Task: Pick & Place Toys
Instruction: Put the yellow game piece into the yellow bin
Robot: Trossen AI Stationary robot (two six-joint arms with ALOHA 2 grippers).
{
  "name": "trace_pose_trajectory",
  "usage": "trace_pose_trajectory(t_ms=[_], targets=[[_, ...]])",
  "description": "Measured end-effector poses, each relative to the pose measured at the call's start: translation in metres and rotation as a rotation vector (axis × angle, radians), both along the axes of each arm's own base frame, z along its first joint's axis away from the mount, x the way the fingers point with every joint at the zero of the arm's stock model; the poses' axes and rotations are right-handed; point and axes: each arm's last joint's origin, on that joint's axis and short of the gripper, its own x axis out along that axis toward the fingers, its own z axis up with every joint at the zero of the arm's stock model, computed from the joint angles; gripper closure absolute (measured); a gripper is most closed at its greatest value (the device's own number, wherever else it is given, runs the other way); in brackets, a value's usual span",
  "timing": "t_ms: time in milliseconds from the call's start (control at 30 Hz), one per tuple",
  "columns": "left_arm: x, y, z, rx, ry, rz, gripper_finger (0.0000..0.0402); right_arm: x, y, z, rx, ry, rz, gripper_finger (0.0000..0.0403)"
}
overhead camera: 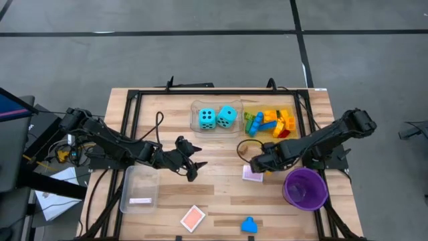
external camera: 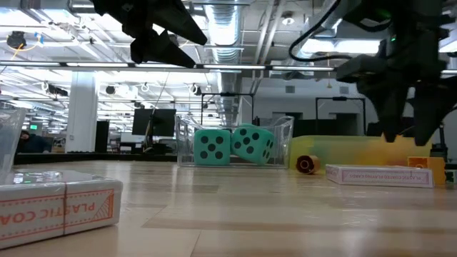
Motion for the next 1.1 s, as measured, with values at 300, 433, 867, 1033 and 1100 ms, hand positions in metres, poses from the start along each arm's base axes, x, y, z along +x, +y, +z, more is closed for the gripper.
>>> trace_pose_trajectory(t_ms=[300,433,867,1033,1100], targets=[[0.001,0.0,0.001,-0.004,-0.012,0.0,0.01,-0.007,0.009,-0.006,-0.037,0.068,-0.014,0.0222],[0.001,0.0,0.001,-0.007,-0.02,0.0,0.01,-0.004,0.01,-0.011,-0.042,0.084,-0.015,0.0215],[0.002,-0.001,0.003,-0.012,-0.038,-0.003,0.01,0.003,0.013,-0.034,-0.051,0.173,0.017,0.0215],[0.002,-0.001,0.003,-0.012,-0.038,-0.003,0.01,0.004,0.013,-0.034,-0.048,0.165,0.024,0.0245],[0.002,-0.001,0.003,-0.012,-0.038,-0.003,0.01,0.004,0.013,-0.034,-0.051,0.164,0.025,0.026]])
